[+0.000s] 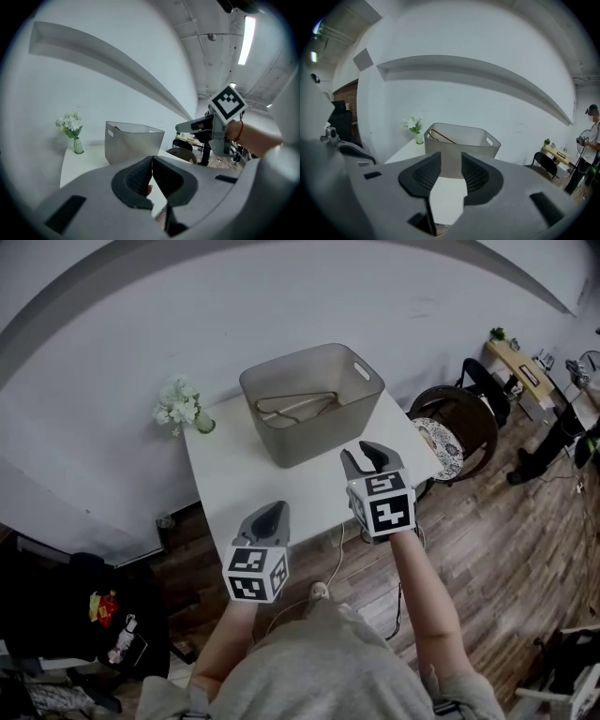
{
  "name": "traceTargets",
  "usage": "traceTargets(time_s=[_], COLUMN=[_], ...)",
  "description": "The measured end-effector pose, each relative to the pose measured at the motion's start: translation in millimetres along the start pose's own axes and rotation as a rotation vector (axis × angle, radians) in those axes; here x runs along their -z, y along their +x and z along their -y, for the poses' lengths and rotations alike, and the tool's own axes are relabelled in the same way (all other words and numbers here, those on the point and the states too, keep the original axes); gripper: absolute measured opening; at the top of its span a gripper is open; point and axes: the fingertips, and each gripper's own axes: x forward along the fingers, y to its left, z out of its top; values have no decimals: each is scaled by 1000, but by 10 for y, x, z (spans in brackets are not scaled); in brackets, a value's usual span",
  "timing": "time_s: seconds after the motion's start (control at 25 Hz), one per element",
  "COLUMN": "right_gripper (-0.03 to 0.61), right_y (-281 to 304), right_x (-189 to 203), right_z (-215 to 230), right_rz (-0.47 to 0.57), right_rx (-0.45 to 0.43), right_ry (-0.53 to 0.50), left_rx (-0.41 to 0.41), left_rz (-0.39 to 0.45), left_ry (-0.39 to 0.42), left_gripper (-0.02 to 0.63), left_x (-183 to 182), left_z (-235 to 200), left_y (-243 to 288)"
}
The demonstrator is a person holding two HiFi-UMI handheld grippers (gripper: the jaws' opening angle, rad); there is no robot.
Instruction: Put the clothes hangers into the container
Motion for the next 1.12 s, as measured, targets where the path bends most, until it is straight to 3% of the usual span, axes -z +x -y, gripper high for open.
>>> traceTargets(time_s=[0.72,1.12], right_gripper=[116,16], right_y=[-1222,-1751], right_x=[817,1235], right_z=[-828,-1288], right_rz=[-3,-7], right_rx=[35,71], right_ry=[113,182], left_rx=[37,49], left_rz=[-1,9], left_ry=[34,31], left_gripper=[8,8], left_x=[378,563], left_z=[308,377], left_y=[-1064,-1633])
